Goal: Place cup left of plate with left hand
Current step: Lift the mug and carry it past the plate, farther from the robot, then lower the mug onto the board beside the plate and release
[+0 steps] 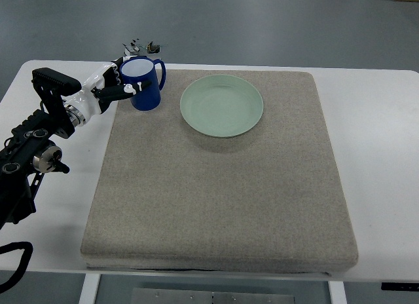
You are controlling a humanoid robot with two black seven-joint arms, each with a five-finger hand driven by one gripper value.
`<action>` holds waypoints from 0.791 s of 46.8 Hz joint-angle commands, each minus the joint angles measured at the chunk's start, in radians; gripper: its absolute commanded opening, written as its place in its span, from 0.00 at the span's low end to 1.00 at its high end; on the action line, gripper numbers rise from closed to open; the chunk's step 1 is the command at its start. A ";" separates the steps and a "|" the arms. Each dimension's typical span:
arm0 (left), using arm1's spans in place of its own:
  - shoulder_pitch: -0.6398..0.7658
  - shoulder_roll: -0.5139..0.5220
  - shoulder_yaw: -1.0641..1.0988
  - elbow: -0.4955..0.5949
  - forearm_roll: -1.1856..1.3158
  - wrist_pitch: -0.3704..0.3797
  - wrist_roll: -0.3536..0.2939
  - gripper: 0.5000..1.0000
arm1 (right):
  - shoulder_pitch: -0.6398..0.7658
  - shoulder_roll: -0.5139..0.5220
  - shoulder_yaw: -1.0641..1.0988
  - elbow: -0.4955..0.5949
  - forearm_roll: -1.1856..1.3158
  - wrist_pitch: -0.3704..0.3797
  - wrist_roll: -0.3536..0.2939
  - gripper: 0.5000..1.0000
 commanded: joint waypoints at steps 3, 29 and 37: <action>0.004 0.001 0.009 0.000 0.000 0.009 -0.005 0.42 | 0.000 0.000 0.000 0.000 0.000 0.000 0.000 0.87; 0.007 0.001 0.035 0.003 0.000 0.009 -0.005 0.93 | 0.000 0.000 0.000 0.000 0.000 0.000 0.000 0.87; 0.013 0.005 0.035 0.005 -0.020 0.000 -0.005 0.99 | 0.000 0.000 0.000 0.000 0.000 0.000 0.000 0.87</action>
